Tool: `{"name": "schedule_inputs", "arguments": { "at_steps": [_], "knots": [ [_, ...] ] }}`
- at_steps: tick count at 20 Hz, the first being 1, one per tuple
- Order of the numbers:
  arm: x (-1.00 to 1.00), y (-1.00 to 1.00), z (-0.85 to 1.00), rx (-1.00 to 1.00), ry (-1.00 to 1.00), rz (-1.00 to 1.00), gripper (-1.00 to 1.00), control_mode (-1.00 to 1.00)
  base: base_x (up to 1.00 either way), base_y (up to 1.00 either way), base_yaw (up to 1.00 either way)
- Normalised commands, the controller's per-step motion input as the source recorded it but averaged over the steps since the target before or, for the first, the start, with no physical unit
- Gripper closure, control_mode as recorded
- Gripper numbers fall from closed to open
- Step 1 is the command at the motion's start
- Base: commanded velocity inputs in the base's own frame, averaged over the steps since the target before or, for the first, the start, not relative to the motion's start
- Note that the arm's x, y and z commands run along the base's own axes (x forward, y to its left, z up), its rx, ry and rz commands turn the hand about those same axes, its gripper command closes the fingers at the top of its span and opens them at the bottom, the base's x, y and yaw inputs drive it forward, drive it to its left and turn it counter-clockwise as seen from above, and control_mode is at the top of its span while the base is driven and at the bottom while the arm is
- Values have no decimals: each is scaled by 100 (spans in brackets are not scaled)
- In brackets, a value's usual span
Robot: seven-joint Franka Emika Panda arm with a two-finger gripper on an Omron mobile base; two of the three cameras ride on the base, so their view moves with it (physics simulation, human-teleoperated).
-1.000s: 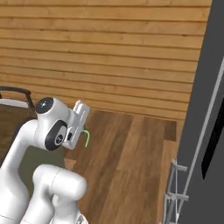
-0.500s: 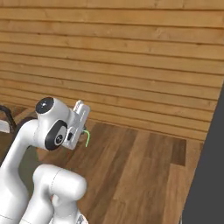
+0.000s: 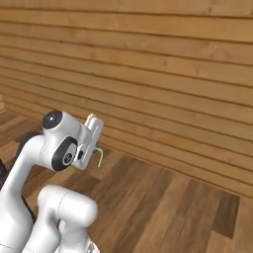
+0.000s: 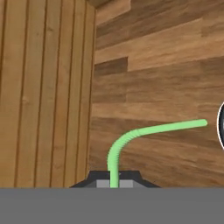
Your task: Take a straw from the drawer in front and place it inside the glass cup on the dining counter.
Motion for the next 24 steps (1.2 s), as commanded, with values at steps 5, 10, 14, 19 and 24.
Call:
{"name": "schedule_inputs", "arguments": {
  "at_steps": [5, 10, 14, 19, 24],
  "knots": [
    [0, 0, 0, 0, 0, 0, 100, 100, 93, -33, 59],
    [0, 0, 0, 0, 0, 0, 100, 100, 78, -46, 66],
    [0, 0, 0, 0, 0, 0, 100, 100, 80, -41, 67],
    [0, 0, 0, 0, 0, 0, 100, 100, 85, -34, 66],
    [0, 0, 0, 0, 0, 0, 100, 100, 99, -12, 56]
  ]
}}
